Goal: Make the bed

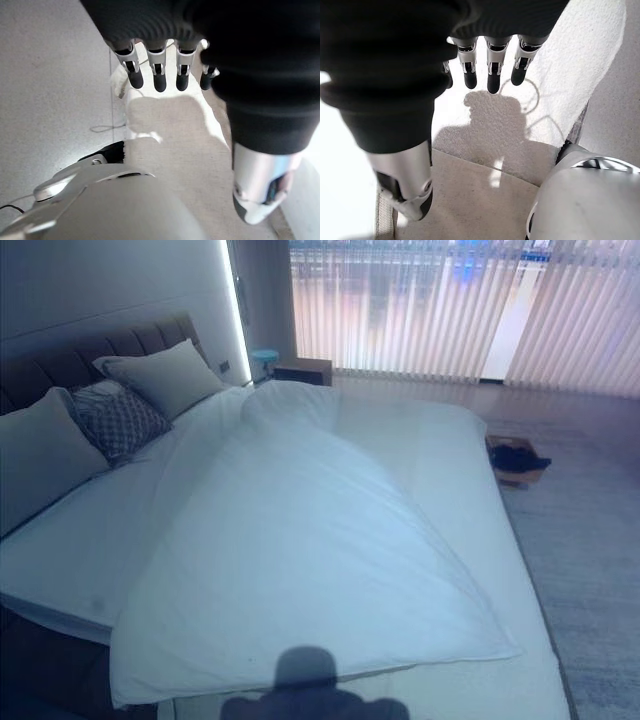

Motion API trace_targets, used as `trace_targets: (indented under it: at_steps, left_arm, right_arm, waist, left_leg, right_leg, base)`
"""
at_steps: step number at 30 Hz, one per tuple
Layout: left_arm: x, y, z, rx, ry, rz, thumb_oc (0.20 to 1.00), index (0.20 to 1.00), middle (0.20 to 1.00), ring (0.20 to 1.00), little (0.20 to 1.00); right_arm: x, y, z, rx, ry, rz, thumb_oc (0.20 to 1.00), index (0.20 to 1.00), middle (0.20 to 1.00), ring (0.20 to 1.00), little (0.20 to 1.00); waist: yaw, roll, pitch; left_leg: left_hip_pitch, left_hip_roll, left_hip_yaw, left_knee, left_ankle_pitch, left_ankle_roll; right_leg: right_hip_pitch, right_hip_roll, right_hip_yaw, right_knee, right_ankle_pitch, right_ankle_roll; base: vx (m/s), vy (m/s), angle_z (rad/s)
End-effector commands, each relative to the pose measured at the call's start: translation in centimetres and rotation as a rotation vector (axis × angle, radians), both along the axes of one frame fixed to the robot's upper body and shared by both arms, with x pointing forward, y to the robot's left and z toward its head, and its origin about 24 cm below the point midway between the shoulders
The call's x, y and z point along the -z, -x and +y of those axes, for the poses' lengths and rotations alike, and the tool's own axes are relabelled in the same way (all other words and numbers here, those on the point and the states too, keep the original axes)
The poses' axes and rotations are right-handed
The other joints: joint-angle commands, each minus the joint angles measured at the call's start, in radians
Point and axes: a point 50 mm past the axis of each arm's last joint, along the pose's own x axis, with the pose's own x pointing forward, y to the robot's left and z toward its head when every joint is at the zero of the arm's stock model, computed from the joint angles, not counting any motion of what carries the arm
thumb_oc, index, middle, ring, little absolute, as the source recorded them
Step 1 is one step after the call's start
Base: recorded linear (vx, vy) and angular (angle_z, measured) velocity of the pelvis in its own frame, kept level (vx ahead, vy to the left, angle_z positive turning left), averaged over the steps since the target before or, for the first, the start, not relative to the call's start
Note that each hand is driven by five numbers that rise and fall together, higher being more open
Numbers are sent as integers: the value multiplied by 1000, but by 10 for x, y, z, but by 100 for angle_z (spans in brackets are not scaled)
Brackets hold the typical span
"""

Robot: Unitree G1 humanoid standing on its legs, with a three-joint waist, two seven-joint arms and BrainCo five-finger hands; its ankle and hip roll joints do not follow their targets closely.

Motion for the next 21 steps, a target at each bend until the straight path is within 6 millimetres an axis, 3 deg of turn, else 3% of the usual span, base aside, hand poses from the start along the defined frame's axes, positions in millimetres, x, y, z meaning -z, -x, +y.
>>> trace_targets:
  at_steps: [1,4,6,7,9,10,11,13,14,15,17,19,21]
  left_arm:
    - [-6,-22,5,2,-6,-48,1000,1000,1000,1000,1000]
    - [-4,-19,4,10,-3,-28,1000,1000,1000,1000,1000]
    - [-5,-22,5,-38,5,-38,1000,1000,1000,1000,1000]
    - [-7,-28,4,-70,19,-79,1000,1000,1000,1000,1000]
    - [-24,-64,-2,-140,73,-261,1000,1000,1000,1000,1000]
    - [-25,-64,-2,-140,73,-261,1000,1000,1000,1000,1000]
    - [-52,-101,-16,-163,215,-465,1000,1000,1000,1000,1000]
    - [-60,-110,-21,-189,282,-517,1000,1000,1000,1000,1000]
    - [-91,-141,-46,-360,575,-684,1000,1000,1000,1000,1000]
    - [-112,-157,-64,-324,671,-754,1000,1000,1000,1000,1000]
    - [-151,-176,-86,-206,785,-861,1000,1000,1000,1000,1000]
    - [-168,-186,-110,-186,902,-866,1000,1000,1000,1000,1000]
    - [-195,-201,-132,-132,987,-922,1000,1000,1000,1000,1000]
  right_arm:
    - [-7,-29,4,-36,10,-69,1000,1000,1000,1000,1000]
    - [-7,-30,5,-28,3,-71,1000,1000,1000,1000,1000]
    - [-13,-42,4,14,-17,-131,1000,1000,1000,1000,1000]
    - [-18,-51,4,49,-37,-181,1000,1000,1000,1000,1000]
    - [-36,-82,7,132,-100,-354,1000,1000,1000,1000,1000]
    - [-36,-82,7,133,-100,-353,1000,1000,1000,1000,1000]
    - [-60,-110,11,145,-147,-514,1000,1000,1000,1000,1000]
    - [-67,-118,11,145,-154,-549,1000,1000,1000,1000,1000]
    - [-97,-146,19,118,-190,-696,1000,1000,1000,1000,1000]
    - [-112,-158,24,116,-215,-766,1000,1000,1000,1000,1000]
    - [-145,-177,34,88,-258,-917,1000,1000,1000,1000,1000]
    - [-170,-192,43,105,-298,-1021,1000,1000,1000,1000,1000]
    - [-207,-212,56,118,-364,-1156,1000,1000,1000,1000,1000]
  waist:
    - [5,-44,37]
    - [3,-40,36]
    - [-5,-36,37]
    - [-9,-34,40]
    - [-15,-33,76]
    - [-14,-34,75]
    - [-19,-34,128]
    - [-20,-33,149]
    - [-21,-30,229]
    - [-22,-27,269]
    - [-28,-18,335]
    - [-37,-14,380]
    - [-49,-18,426]
  left_leg:
    - [3,2,-9,36,-14,-15]
    - [1,-1,-8,38,-16,-13]
    - [-1,-2,-6,38,-16,-12]
    - [-5,-3,-5,40,-16,-11]
    - [-44,-1,-9,57,-14,-8]
    - [-47,-1,-9,59,-15,-8]
    - [-106,-3,-20,85,-7,-4]
    - [-127,-3,-27,96,-5,-4]
    - [-195,-5,-44,140,-6,0]
    - [-240,-8,-57,174,-8,1]
    - [-321,-20,-70,222,-12,6]
    - [-396,-26,-68,246,-16,11]
    - [-497,-31,-59,288,-11,13]
  right_leg:
    - [-32,-33,8,62,105,27]
    - [-35,-38,5,65,108,30]
    - [-44,-41,9,68,110,33]
    - [-54,-42,13,71,111,33]
    - [-99,-46,26,91,115,34]
    - [-102,-46,26,92,114,34]
    - [-160,-51,31,112,122,35]
    - [-180,-55,30,120,124,36]
    - [-242,-70,33,166,123,35]
    - [-280,-79,34,196,118,34]
    - [-368,-106,27,267,110,33]
    - [-466,-131,38,319,111,38]
    - [-560,-144,44,352,119,37]
  base:
    - [0,0,0]
    - [0,0,0]
    - [17,42,0]
    - [-39,43,-1]
    - [-105,21,-6]
    - [-223,12,-6]
    - [-214,16,0]
    - [-213,14,7]
    - [-256,4,12]
    - [-327,14,12]
    - [-219,35,22]
    - [-187,50,22]
    - [-202,22,16]
